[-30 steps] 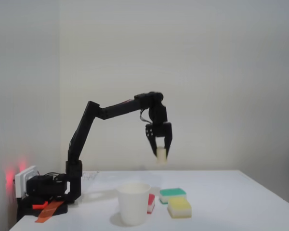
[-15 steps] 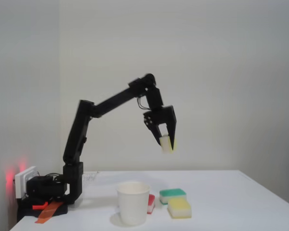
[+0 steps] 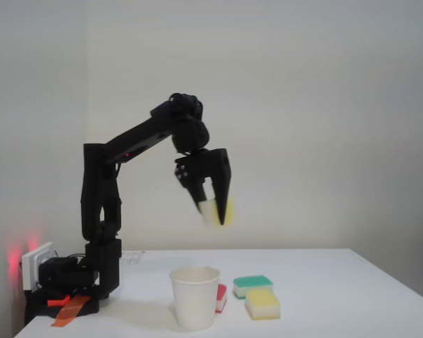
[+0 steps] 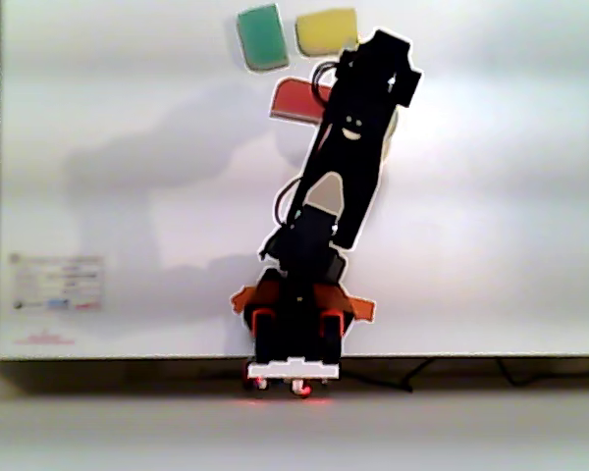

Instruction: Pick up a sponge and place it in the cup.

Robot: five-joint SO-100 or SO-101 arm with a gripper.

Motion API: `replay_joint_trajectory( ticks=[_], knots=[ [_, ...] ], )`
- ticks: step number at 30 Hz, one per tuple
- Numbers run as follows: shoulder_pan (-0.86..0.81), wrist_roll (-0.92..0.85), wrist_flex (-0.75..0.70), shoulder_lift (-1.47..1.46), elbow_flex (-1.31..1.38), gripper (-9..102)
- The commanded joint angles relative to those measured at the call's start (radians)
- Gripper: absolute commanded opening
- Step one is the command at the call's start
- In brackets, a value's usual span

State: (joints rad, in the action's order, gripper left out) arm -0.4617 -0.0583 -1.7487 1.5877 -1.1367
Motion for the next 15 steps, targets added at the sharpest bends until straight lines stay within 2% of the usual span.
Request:
replay_joint_trajectory(
  ticks=[1,15],
  knots=[
    [-0.021,-0.029,-0.121,0.089,-0.049,0],
    [-0.063,-0.063,0.086,0.224,-0.379,0]
  ],
)
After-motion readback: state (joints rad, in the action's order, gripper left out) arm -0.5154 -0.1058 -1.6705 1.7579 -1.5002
